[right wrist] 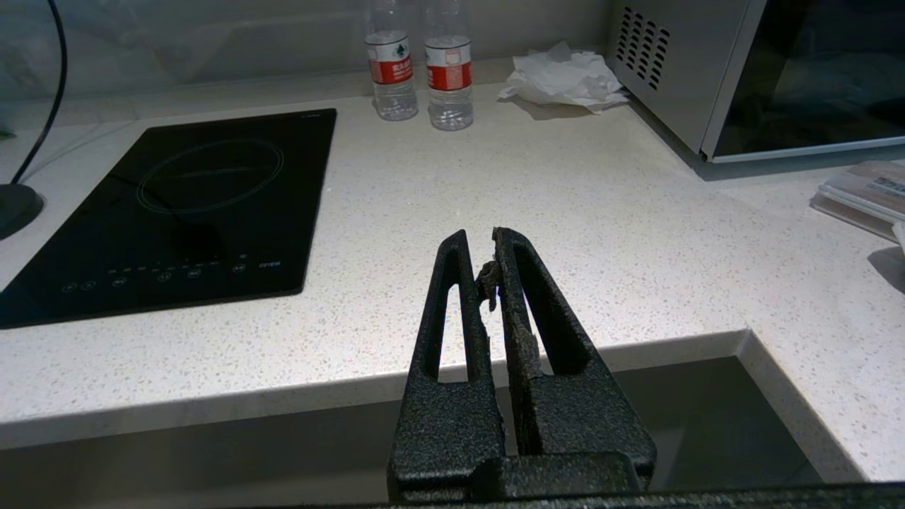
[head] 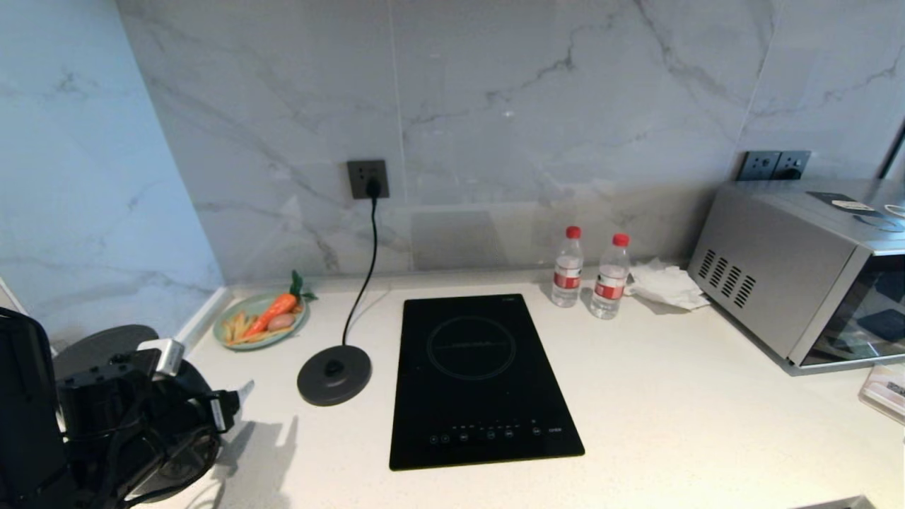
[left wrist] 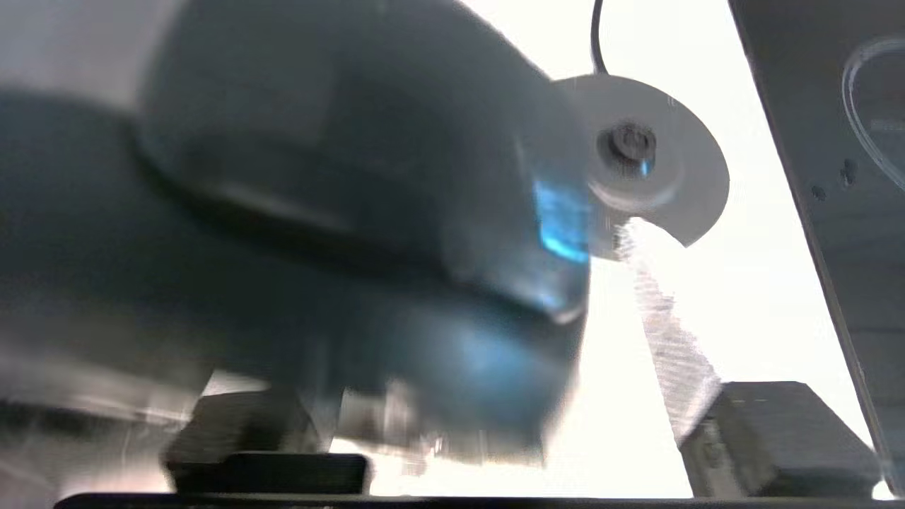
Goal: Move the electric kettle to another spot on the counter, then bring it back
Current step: Place it by the sink
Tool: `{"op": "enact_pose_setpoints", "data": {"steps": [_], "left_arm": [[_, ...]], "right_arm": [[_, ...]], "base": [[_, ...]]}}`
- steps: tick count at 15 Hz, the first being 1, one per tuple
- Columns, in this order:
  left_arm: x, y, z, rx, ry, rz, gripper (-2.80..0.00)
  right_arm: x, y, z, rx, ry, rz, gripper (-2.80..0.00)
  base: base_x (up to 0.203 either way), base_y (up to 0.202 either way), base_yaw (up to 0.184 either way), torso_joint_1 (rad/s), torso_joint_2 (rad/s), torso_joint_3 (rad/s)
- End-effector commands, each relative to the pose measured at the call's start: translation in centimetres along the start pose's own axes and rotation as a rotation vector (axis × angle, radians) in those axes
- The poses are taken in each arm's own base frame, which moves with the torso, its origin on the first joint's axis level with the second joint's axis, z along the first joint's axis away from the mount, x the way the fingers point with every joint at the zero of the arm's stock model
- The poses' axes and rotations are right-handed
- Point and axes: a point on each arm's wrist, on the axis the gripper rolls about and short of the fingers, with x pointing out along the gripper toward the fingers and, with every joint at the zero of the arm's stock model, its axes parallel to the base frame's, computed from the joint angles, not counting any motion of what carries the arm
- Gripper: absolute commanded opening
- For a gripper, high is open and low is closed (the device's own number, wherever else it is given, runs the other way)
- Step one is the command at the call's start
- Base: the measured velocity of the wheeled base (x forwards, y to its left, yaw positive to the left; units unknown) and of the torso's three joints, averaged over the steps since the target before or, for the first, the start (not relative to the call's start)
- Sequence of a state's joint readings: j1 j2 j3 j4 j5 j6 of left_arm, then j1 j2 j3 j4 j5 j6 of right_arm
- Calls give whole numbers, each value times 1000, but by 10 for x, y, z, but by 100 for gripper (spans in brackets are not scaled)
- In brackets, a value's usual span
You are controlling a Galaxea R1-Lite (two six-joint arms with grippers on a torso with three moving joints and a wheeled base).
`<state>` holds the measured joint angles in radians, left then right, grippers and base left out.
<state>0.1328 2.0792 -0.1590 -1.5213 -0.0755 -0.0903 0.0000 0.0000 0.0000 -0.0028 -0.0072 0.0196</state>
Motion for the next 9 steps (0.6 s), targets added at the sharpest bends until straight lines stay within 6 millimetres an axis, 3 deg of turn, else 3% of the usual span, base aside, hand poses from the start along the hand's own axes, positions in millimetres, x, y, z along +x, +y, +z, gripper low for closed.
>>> {"op": "enact_pose_setpoints", "data": {"steps": [1, 4, 9], "left_arm": [[-21, 2, -1, -9, 6, 14, 0], [-34, 13, -1, -34, 11, 23, 0], [-33, 12, 1, -30, 0, 14, 0]], "right_arm": [[0, 0, 0, 0, 0, 0, -280], [0, 0, 0, 0, 0, 0, -280], [0, 0, 0, 0, 0, 0, -280]], "base": [[0, 0, 0, 0, 0, 0], [0, 0, 0, 0, 0, 0], [0, 0, 0, 0, 0, 0]]}}
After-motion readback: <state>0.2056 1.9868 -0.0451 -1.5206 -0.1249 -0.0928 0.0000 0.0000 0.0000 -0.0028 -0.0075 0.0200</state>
